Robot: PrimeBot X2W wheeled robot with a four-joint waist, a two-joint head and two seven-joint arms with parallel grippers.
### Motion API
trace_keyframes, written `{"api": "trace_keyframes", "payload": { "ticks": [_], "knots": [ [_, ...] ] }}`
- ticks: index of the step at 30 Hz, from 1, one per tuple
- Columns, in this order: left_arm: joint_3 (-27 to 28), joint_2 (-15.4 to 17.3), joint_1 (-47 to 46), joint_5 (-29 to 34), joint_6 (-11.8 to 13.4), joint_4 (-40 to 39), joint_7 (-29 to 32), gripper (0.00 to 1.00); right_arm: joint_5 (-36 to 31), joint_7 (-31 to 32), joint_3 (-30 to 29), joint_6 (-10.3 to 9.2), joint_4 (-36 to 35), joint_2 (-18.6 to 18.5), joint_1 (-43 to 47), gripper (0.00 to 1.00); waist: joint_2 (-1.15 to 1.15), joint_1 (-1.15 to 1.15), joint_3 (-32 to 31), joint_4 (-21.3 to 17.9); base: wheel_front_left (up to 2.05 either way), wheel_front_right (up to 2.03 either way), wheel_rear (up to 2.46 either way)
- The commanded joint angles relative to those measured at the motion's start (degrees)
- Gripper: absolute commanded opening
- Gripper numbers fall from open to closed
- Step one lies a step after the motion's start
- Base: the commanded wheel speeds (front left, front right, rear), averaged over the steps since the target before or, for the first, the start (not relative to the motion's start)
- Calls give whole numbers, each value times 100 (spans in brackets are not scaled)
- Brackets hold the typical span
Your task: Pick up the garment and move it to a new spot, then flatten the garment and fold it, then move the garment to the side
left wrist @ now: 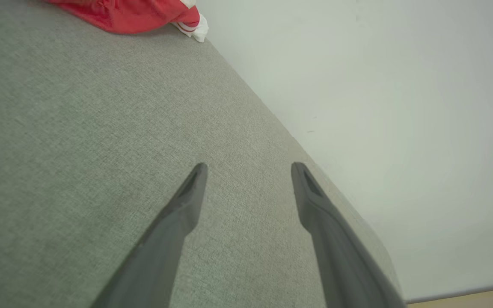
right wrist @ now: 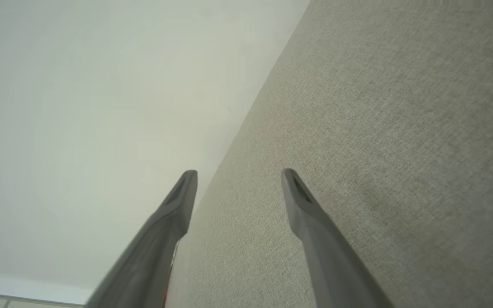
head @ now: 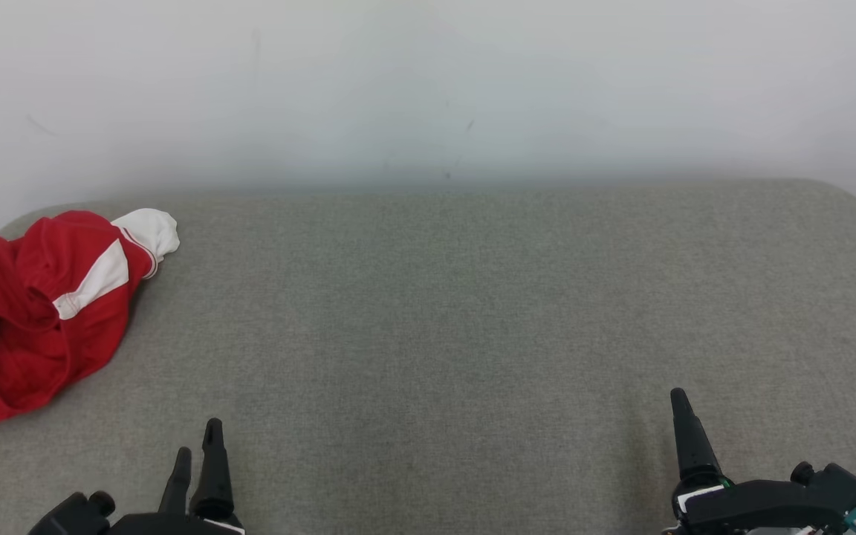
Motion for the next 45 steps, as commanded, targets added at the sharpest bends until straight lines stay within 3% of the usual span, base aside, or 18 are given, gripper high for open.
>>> {"api": "trace_keyframes", "payload": {
  "ticks": [1,19,45],
  "knots": [
    [-44,43,-125,320,39,-106,-67,100,-229,-64,20,-4,-67,-7,-111,100,0,-1,1,5,0,0,0],
    [-467,262,-148,2151,486,-145,-384,100,-2106,-378,94,-6,19,-8,-169,100,0,-1,1,74,0,0,0],
    [-1071,536,-316,3556,870,152,-752,100,-3909,-668,-24,-8,244,-8,-196,100,0,-1,-6,153,0,0,0]
  ]
}}
